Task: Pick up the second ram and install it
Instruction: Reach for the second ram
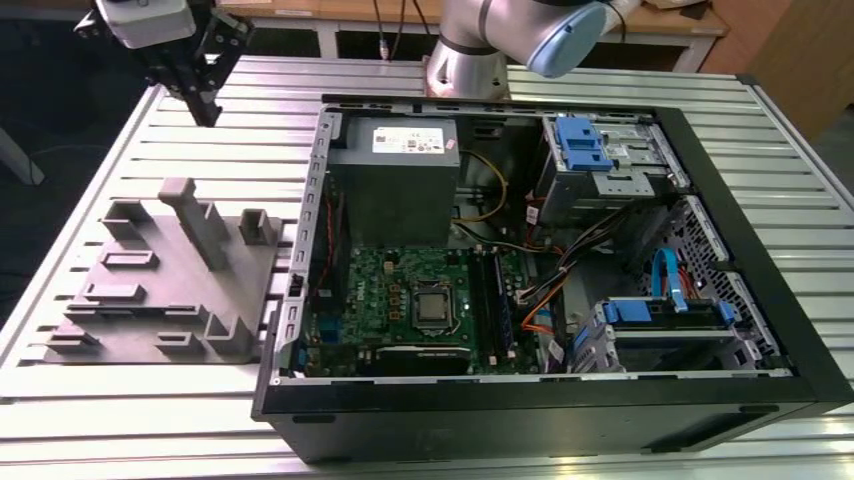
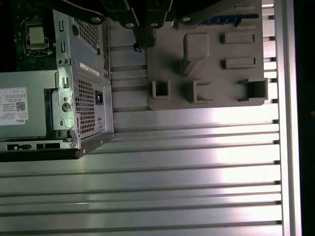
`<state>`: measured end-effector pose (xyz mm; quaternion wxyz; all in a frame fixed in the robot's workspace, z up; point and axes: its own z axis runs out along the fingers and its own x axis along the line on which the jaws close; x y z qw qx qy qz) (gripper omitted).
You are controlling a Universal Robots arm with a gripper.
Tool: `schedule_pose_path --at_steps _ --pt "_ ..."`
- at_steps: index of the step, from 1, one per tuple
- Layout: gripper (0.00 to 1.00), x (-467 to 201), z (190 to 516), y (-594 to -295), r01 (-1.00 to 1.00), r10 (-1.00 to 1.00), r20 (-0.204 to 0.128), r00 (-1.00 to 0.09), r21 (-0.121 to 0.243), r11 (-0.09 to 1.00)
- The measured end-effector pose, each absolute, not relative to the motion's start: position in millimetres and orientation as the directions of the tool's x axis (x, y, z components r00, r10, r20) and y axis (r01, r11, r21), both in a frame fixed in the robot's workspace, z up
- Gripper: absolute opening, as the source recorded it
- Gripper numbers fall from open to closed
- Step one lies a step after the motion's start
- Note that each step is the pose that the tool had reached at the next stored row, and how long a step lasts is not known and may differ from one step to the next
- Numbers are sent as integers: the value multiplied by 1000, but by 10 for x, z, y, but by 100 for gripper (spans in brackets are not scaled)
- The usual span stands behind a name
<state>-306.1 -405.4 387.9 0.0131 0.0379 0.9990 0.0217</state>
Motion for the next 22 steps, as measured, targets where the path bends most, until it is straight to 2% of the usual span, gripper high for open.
schedule_pose_path --at_steps 22 --pt "7 -3435 3757 -4228 75 76 -24 -997 44 996"
